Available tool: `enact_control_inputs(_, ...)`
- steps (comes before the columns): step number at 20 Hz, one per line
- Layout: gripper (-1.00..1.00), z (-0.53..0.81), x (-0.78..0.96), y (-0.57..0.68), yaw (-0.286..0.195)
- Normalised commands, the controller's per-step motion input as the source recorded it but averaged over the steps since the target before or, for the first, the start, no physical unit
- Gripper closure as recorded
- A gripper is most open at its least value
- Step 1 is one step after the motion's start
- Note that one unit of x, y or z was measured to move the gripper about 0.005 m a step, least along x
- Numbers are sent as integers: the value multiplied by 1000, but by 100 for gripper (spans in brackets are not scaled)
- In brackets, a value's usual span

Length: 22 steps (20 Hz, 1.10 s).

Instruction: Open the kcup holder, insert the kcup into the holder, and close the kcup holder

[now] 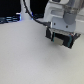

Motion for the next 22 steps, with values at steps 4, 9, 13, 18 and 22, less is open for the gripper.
enact_control_inputs(4,-100,-153,-411,138,229)
enact_control_inputs(9,-100,-94,-381,347,141)
enact_control_inputs(13,-100,11,-366,487,111)
enact_control_inputs(18,-100,23,-406,497,115)
enact_control_inputs(22,-100,110,-509,465,99)
